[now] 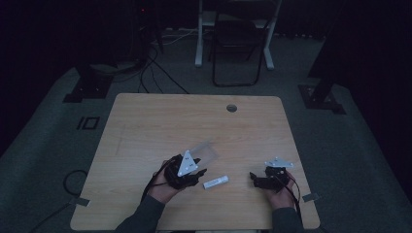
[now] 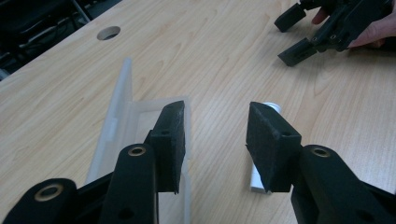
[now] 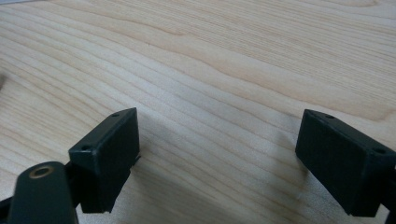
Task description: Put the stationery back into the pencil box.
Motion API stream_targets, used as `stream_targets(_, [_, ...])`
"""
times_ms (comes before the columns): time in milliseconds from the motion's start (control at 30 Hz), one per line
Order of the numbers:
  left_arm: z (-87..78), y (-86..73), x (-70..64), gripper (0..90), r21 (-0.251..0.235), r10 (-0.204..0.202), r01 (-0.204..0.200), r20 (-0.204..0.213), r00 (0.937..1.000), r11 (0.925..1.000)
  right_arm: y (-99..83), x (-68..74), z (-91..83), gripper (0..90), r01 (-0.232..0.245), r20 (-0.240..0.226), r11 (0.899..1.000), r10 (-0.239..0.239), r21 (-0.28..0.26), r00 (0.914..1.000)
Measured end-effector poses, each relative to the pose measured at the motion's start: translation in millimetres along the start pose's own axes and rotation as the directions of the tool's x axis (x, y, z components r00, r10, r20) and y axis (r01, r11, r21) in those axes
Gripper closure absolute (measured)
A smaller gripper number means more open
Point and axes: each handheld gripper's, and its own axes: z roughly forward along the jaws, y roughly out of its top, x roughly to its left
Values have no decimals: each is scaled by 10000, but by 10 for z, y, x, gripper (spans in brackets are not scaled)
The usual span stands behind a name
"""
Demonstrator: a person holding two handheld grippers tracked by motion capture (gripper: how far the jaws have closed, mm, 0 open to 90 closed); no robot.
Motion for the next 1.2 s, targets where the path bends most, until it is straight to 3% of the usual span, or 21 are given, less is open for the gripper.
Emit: stream_targets(1200, [256, -13, -110, 565, 364, 29, -50, 566, 9984, 9993, 0, 0, 0, 134, 3, 1, 10000, -3, 2, 10000])
